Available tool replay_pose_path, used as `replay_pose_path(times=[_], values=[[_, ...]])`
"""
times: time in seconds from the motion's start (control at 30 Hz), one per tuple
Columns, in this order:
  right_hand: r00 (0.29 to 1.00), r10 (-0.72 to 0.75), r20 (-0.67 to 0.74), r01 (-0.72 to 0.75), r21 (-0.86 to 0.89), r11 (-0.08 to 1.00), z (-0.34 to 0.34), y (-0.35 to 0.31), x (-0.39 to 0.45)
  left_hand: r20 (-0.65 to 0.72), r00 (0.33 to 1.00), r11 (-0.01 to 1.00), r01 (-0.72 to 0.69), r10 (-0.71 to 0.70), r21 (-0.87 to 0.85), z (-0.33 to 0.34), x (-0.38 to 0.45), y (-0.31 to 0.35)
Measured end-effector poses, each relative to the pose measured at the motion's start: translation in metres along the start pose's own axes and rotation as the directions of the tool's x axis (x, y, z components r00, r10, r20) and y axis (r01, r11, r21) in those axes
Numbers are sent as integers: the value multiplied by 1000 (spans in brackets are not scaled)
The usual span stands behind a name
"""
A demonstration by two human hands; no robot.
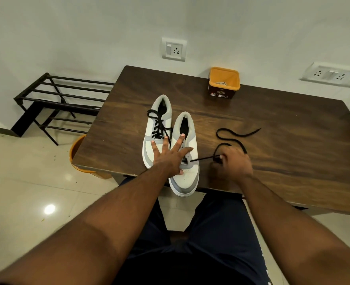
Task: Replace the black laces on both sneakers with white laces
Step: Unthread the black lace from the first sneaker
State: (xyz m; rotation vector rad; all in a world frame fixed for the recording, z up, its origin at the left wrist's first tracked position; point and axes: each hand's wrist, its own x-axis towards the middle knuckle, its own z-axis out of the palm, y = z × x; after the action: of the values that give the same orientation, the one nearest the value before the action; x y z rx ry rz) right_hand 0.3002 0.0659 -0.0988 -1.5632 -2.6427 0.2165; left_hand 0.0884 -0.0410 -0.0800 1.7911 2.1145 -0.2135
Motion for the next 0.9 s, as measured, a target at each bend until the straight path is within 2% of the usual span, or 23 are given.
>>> replay_pose_path(times=[0.1, 0.17, 0.27, 0.33, 0.47, 0.6, 0.7, 0.8, 0.9], values=[[971, 239, -22, -232, 174, 957, -7, 24, 2, -1, 1000, 1000, -1, 1, 5, 0, 1, 1], [956, 295, -3, -286, 237, 928, -10, 30, 5, 1, 1000, 1000, 0, 0, 8, 0, 2, 1], [947, 318, 35, -312, 316, 896, -11, 28, 7, -4, 1000, 1000, -1, 1, 4, 2, 3, 0], [924, 383, -10, -350, 384, 854, -10, 26, 10, -10, 1000, 1000, -1, 1, -1, 2, 3, 0], [837, 546, -40, -385, 666, 639, -22, 21, 16, -39, 999, 1000, -4, 5, 13, 3, 1, 1], [834, 550, -43, -294, 809, 509, -32, 21, 22, -53, 999, 999, -3, 5, 52, -1, 1, 6], [844, 536, -24, -362, 712, 602, -17, 28, 15, -111, 994, 990, 40, -24, 138, -6, 0, 25], [854, 518, 56, -455, 563, 690, 3, 35, 3, -206, 978, 986, 14, 21, 165, -6, 1, 50], [894, 442, 79, -428, 446, 786, 10, 37, 1, -156, 984, 979, -55, 86, 196, -5, 9, 69]])
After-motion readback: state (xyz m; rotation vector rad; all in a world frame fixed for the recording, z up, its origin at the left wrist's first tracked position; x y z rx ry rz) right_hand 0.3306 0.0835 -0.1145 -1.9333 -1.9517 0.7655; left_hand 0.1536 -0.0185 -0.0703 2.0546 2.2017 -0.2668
